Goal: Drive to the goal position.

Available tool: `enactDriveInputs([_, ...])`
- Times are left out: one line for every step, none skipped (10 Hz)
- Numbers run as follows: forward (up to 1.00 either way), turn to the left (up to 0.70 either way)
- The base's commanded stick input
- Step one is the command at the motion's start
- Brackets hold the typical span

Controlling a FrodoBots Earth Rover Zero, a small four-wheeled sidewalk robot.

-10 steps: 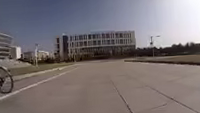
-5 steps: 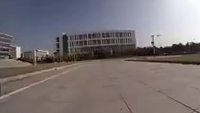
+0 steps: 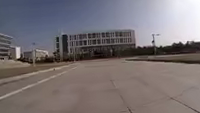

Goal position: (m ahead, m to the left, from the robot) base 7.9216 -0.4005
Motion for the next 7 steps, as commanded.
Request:
enactDriveInputs([0.70,-0.35])
enactDriveInputs([0.70,-0.30])
enactDriveInputs([0.70,-0.24])
enactDriveInputs([0.70,-0.03])
enactDriveInputs([0.70,0.00])
enactDriveInputs([0.70,0.00])
enactDriveInputs([0.70,0.00])
